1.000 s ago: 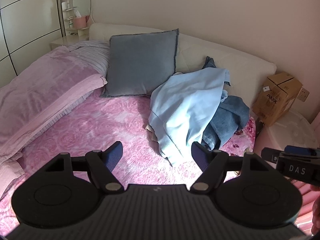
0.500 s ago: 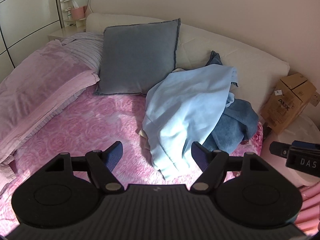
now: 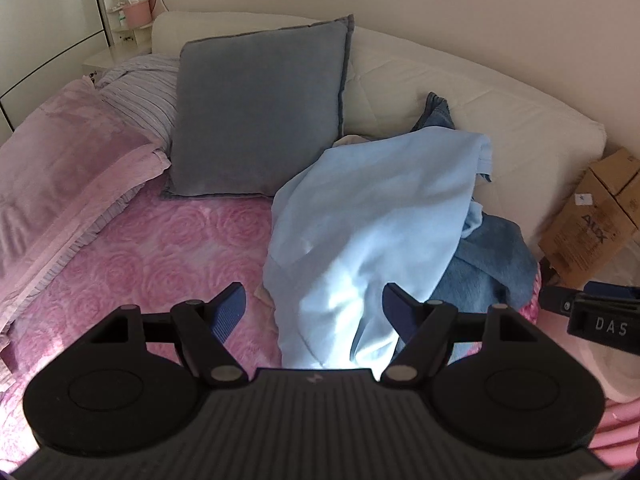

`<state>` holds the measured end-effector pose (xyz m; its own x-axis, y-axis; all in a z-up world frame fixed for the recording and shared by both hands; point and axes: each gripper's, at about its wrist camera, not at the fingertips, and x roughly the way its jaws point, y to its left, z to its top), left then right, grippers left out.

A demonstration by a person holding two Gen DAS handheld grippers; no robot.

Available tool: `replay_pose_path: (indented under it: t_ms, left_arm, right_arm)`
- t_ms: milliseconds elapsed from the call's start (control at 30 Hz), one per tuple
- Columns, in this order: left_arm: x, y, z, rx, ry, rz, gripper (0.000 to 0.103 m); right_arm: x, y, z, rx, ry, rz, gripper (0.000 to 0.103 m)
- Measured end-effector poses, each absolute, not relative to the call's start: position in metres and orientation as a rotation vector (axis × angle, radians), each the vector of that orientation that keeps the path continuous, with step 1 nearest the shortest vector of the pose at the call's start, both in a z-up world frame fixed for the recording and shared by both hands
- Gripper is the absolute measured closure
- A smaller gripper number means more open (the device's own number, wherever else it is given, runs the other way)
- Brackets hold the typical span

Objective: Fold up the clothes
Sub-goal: 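Grasp the light blue sweatshirt with both grippers and lift it off the pile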

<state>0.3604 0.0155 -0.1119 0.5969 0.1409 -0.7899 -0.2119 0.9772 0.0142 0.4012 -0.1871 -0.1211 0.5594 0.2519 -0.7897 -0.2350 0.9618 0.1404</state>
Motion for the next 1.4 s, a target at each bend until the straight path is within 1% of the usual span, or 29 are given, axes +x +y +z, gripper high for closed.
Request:
replay_pose_path:
  t_ms: [300, 767, 967, 1033, 1100, 1133, 1167, 1200, 1233, 1300, 1400]
  left_arm:
    - [0.415, 0.031, -0.153, -0.123, 0.948, 0.208, 0.032]
    - [0.480, 0.044, -0.247, -0.184, 0.990, 0.068, 0.032]
    - [0.498, 0.053, -0.288, -0.243, 1.026, 0.031, 0.032]
    - [0.503, 0.056, -0.297, -0.267, 1.034, 0.028, 0.037]
    - [0.507, 0.060, -0.304, -0.299, 1.044, 0.008, 0.057]
    - [0.508, 0.062, -0.305, -0.311, 1.045, 0.001, 0.064]
    - [0.505, 0.063, -0.302, -0.312, 1.037, 0.001, 0.074]
    - [0.503, 0.065, -0.299, -0.313, 1.029, 0.001, 0.084]
    - [0.500, 0.066, -0.296, -0.314, 1.022, 0.001, 0.089]
    - [0.496, 0.070, -0.289, -0.317, 1.006, 0.002, 0.101]
    - [0.488, 0.074, -0.280, -0.320, 0.982, 0.003, 0.102]
  right_arm:
    - [0.466, -0.185, -0.154, 0.032, 0.960, 0.308, 0.041]
    - [0.548, -0.191, -0.221, 0.197, 0.986, 0.299, 0.041]
    - [0.567, -0.184, -0.245, 0.273, 0.979, 0.313, 0.041]
    - [0.571, -0.181, -0.252, 0.290, 0.977, 0.324, 0.041]
    - [0.575, -0.177, -0.259, 0.308, 0.976, 0.334, 0.041]
    - [0.576, -0.176, -0.262, 0.317, 0.975, 0.340, 0.041]
    - [0.578, -0.174, -0.265, 0.326, 0.974, 0.345, 0.046]
    - [0.578, -0.172, -0.266, 0.318, 0.974, 0.367, 0.063]
    - [0.578, -0.170, -0.266, 0.310, 0.975, 0.388, 0.095]
    - [0.574, -0.163, -0.256, 0.256, 0.954, 0.405, 0.099]
    - [0.561, -0.153, -0.230, 0.212, 0.889, 0.462, 0.101]
